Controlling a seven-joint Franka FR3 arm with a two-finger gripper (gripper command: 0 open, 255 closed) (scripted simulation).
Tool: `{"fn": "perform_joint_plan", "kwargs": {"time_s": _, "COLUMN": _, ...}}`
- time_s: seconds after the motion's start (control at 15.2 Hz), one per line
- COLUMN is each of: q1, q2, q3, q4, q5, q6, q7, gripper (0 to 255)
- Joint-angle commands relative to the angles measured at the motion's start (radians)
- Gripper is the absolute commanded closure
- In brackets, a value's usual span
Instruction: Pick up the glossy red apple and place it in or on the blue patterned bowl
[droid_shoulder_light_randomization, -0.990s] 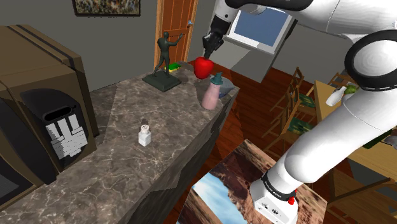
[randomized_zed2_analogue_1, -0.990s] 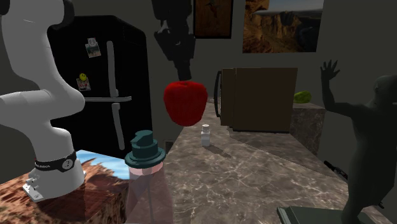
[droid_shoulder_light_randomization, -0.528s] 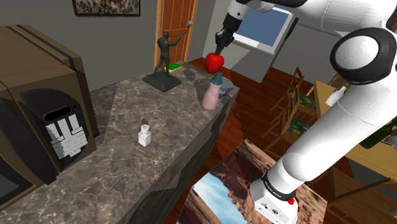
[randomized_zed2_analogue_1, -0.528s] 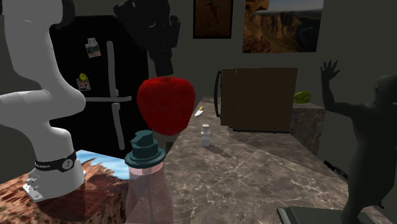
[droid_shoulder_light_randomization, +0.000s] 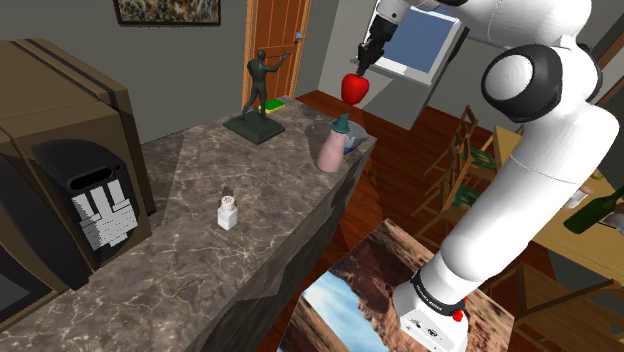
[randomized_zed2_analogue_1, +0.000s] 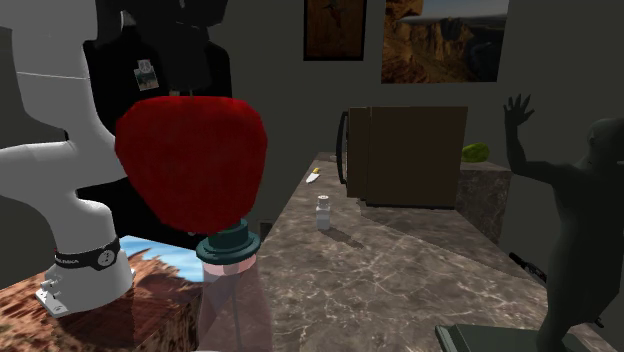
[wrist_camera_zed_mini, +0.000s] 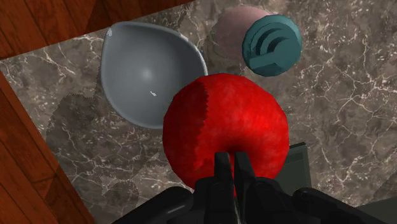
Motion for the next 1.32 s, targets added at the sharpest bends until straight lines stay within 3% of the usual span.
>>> {"fn": "perform_joint_plan", "kwargs": {"time_s": 0.0, "q1": -0.037, "q2": 0.055, "q3": -0.024, "q4": 0.081, "q5": 0.020, "q6": -0.036, "q7": -0.054, "gripper": 255}}
{"fn": "perform_joint_plan", "kwargs": {"time_s": 0.2, "q1": -0.100, "q2": 0.163, "q3": -0.050, "q4": 0.251, "q5": 0.058, "q6": -0.111, "q7": -0.119, "gripper": 255}}
{"fn": "perform_joint_plan", "kwargs": {"time_s": 1.25, "q1": -0.073, "q2": 0.085, "q3": -0.044, "q4": -0.077, "q5": 0.039, "q6": 0.140, "q7": -0.144, "gripper": 255}}
